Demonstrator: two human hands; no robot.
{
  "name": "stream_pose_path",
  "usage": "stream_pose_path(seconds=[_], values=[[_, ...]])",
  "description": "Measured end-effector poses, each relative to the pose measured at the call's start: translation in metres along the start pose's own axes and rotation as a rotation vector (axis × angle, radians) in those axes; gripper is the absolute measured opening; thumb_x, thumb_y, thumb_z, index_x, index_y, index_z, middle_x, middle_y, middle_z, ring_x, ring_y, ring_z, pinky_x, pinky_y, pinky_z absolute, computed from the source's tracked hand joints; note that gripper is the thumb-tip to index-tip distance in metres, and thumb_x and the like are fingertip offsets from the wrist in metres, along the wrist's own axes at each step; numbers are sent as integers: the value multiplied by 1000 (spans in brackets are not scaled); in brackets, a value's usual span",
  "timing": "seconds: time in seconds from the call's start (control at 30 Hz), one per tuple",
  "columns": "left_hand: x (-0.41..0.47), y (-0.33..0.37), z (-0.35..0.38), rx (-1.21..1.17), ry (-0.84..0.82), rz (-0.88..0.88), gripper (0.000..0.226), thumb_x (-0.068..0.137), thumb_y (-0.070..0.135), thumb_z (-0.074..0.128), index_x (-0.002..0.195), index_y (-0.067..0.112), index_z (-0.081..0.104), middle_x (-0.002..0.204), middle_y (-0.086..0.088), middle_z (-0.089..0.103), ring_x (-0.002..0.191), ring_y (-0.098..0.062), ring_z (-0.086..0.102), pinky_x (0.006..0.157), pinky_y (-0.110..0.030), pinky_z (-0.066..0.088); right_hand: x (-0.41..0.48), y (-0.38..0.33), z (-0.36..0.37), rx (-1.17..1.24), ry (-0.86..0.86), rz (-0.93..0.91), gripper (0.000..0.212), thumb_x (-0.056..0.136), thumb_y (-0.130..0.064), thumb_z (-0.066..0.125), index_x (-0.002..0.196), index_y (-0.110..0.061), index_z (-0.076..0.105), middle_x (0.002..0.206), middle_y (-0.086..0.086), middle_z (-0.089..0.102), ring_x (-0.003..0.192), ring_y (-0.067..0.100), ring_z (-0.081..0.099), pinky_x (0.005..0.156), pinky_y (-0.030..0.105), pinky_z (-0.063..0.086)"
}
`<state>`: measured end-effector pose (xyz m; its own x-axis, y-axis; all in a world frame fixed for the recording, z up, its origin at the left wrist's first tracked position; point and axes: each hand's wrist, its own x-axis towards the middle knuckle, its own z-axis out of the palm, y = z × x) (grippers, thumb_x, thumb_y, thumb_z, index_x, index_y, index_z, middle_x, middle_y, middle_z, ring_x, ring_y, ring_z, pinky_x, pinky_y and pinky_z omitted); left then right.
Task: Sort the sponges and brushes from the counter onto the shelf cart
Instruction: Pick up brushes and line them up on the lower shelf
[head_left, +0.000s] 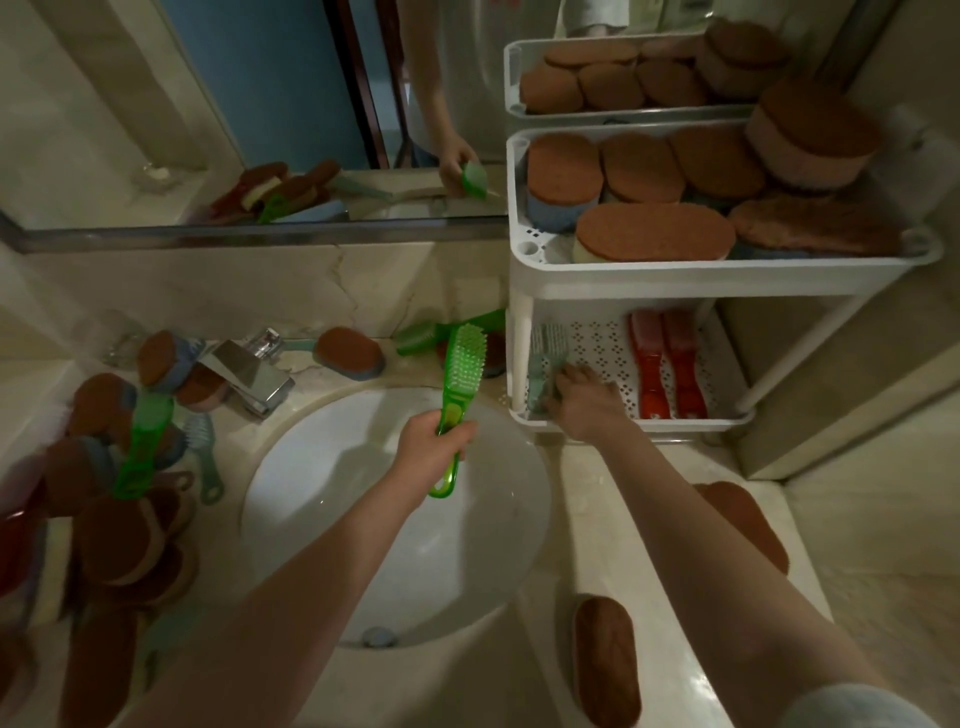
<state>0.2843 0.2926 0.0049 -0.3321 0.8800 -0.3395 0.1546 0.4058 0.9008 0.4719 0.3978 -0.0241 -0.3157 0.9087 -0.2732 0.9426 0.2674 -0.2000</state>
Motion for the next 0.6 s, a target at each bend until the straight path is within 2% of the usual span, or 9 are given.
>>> stream_pose_path(seconds=[0.1, 0.2, 0.27, 0.37, 0.47, 0.53, 0.6], values=[[-3, 1, -3, 0, 4, 8, 31, 82, 9, 66, 55, 14, 52, 42, 2, 49, 46, -20, 48, 59, -33, 43, 2, -8, -6, -17, -29, 14, 59, 96, -44, 40, 147, -18, 26, 152, 3, 29, 140, 24, 23, 111, 50, 23], [-7, 3, -7, -6, 2, 16, 30, 83, 10, 65, 56, 13, 52, 45, -1, 49, 48, -21, 48, 61, -36, 43, 0, -11, -8, 30, -8, 53, 53, 95, -40, 44, 143, -19, 35, 149, 3, 34, 139, 23, 26, 112, 51, 23], [-10, 7, -12, -6, 10, 27, 29, 83, 11, 64, 56, 13, 54, 46, 1, 50, 50, -21, 49, 61, -34, 42, -7, -12, -9, 132, 118, 77, 44, 93, -31, 46, 135, -19, 45, 139, 6, 47, 130, 24, 39, 109, 50, 30], [-17, 16, -18, -6, 5, 60, 27, 84, 10, 63, 59, 11, 55, 50, -3, 50, 51, -18, 49, 57, -29, 41, -25, -16, -19, 292, 384, 78, 34, 89, -20, 54, 122, -17, 59, 117, 8, 62, 107, 26, 55, 93, 41, 46], [-25, 23, -22, -31, -28, 97, 25, 86, 11, 61, 62, 11, 57, 54, -4, 51, 51, -15, 49, 51, -23, 41, -49, -25, -35, 530, 511, 67, 17, 89, -15, 58, 104, -10, 66, 97, 5, 66, 88, 21, 60, 76, 30, 46], [-31, 24, -24, -45, -67, 109, 27, 87, 10, 60, 61, 12, 56, 53, -3, 51, 49, -13, 49, 53, -23, 40, -66, -34, -44, 749, 495, 38, 7, 89, -15, 61, 90, -14, 67, 83, -1, 65, 78, 17, 60, 72, 29, 48], [-39, 23, -23, -44, -129, 103, 30, 87, 5, 58, 58, 13, 53, 48, 1, 50, 43, -7, 49, 51, -22, 40, -84, -45, -51, 991, 404, -11, 9, 87, -14, 65, 80, -20, 66, 75, -3, 65, 69, 11, 61, 69, 25, 50]])
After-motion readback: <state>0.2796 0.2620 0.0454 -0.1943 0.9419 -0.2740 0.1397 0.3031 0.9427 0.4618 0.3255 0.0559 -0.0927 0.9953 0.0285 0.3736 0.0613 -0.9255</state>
